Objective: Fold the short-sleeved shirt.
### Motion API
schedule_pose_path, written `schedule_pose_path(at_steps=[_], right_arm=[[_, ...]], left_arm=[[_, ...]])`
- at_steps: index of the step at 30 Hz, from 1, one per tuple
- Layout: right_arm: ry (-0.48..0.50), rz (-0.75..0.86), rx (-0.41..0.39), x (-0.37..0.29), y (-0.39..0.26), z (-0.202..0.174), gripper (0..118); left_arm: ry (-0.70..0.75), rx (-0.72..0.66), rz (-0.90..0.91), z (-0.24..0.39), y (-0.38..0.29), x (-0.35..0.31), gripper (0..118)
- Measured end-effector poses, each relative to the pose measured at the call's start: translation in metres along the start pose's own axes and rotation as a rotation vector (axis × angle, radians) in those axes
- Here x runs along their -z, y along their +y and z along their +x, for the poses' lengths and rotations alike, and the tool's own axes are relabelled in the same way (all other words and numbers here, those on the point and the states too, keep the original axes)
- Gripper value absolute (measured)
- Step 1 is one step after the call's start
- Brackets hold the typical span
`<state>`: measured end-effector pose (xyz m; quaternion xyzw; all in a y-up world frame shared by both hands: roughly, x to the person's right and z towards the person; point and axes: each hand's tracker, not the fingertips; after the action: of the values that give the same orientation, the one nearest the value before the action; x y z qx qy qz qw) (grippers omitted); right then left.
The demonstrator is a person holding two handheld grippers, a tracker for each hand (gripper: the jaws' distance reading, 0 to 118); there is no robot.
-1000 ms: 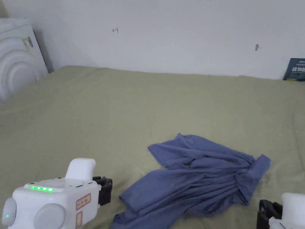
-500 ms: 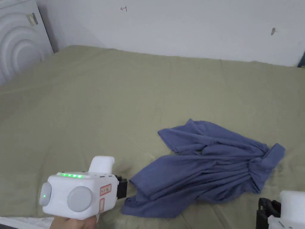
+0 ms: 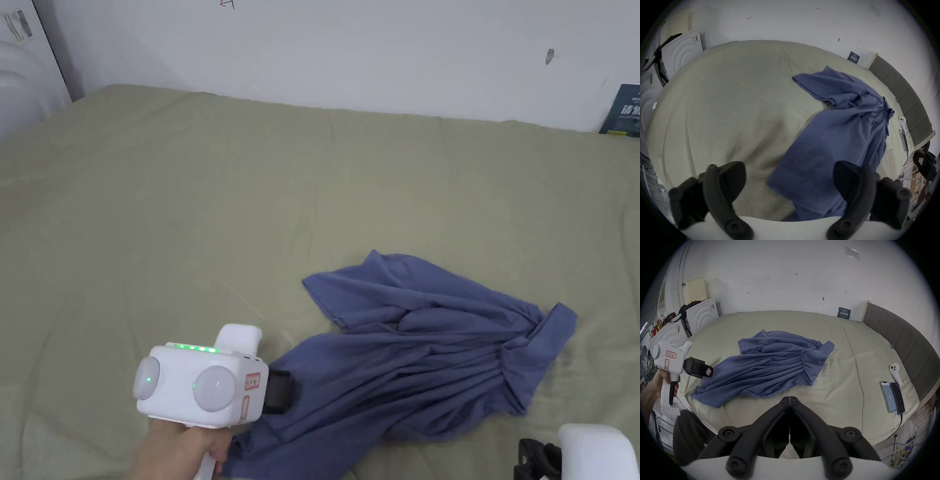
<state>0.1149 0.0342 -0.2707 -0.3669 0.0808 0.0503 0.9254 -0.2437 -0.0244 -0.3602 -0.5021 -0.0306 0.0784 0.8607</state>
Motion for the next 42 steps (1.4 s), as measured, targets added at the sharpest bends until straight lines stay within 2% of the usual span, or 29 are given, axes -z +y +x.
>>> schedule_pose_path(at_steps=[1, 2, 4, 5, 6, 12, 16, 19, 23, 26, 29, 32, 33, 34, 35, 36, 37, 39, 41, 42], right_arm=[[0.003, -0.003, 0.001, -0.001, 0.001, 0.000, 0], [0.006, -0.006, 0.001, -0.001, 0.001, 0.000, 0], [0.006, -0.009, -0.003, 0.000, 0.001, 0.000, 0], [0.008, -0.007, -0.005, 0.002, 0.000, 0.001, 0], [0.008, -0.007, -0.007, 0.004, 0.000, 0.002, 0], [0.027, 0.000, -0.028, 0.018, 0.015, -0.004, 0], [0.071, 0.048, -0.101, 0.041, 0.058, -0.021, 0], [0.086, 0.080, -0.203, 0.075, 0.108, -0.033, 0], [0.118, 0.052, -0.317, 0.138, 0.175, -0.049, 0], [0.124, 0.003, -0.349, 0.179, 0.221, -0.056, 0], [0.128, -0.056, -0.341, 0.224, 0.252, -0.057, 0], [0.144, -0.098, -0.292, 0.259, 0.271, -0.057, 3], [0.152, -0.115, -0.270, 0.264, 0.274, -0.056, 24], [0.166, -0.151, -0.262, 0.272, 0.277, -0.057, 83], [0.182, -0.203, -0.266, 0.283, 0.279, -0.059, 118], [0.201, -0.272, -0.262, 0.296, 0.278, -0.060, 116], [0.242, -0.253, -0.250, 0.303, 0.275, -0.059, 115], [0.178, -0.328, -0.305, 0.314, 0.272, -0.068, 115], [0.139, -0.327, -0.356, 0.318, 0.269, -0.068, 115], [0.148, -0.326, -0.351, 0.320, 0.268, -0.067, 115]], left_arm=[[0.001, 0.007, -0.009, 0.002, -0.003, 0.002, 69], [0.034, 0.046, 0.006, 0.003, -0.003, -0.002, 60], [0.047, 0.079, 0.012, -0.006, 0.003, -0.015, 0], [-0.053, -0.060, 0.082, -0.006, 0.002, -0.015, 0], [-0.022, -0.031, 0.069, -0.009, 0.003, -0.016, 0], [-0.074, -0.018, 0.077, -0.011, -0.001, -0.022, 0], [-0.100, -0.024, 0.077, -0.016, 0.002, -0.018, 0], [-0.122, -0.049, 0.091, -0.021, 0.000, -0.016, 0], [-0.142, -0.048, 0.087, -0.017, -0.003, -0.020, 0], [-0.156, -0.049, 0.091, -0.018, -0.002, -0.021, 0], [-0.157, -0.049, 0.094, -0.026, -0.001, -0.019, 0], [-0.172, -0.060, 0.092, -0.028, 0.000, -0.019, 0], [-0.176, -0.062, 0.093, -0.029, 0.000, -0.018, 0], [-0.180, -0.064, 0.090, -0.029, 0.000, -0.018, 0], [-0.181, -0.067, 0.085, -0.029, 0.000, -0.018, 0], [-0.185, -0.068, 0.083, -0.029, 0.000, -0.018, 0], [-0.185, -0.064, 0.073, -0.028, 0.000, -0.018, 0], [-0.184, -0.059, 0.077, -0.025, -0.001, -0.017, 0], [-0.179, -0.052, 0.073, -0.029, -0.001, -0.013, 0], [-0.182, -0.054, 0.073, -0.030, -0.001, -0.012, 0]])
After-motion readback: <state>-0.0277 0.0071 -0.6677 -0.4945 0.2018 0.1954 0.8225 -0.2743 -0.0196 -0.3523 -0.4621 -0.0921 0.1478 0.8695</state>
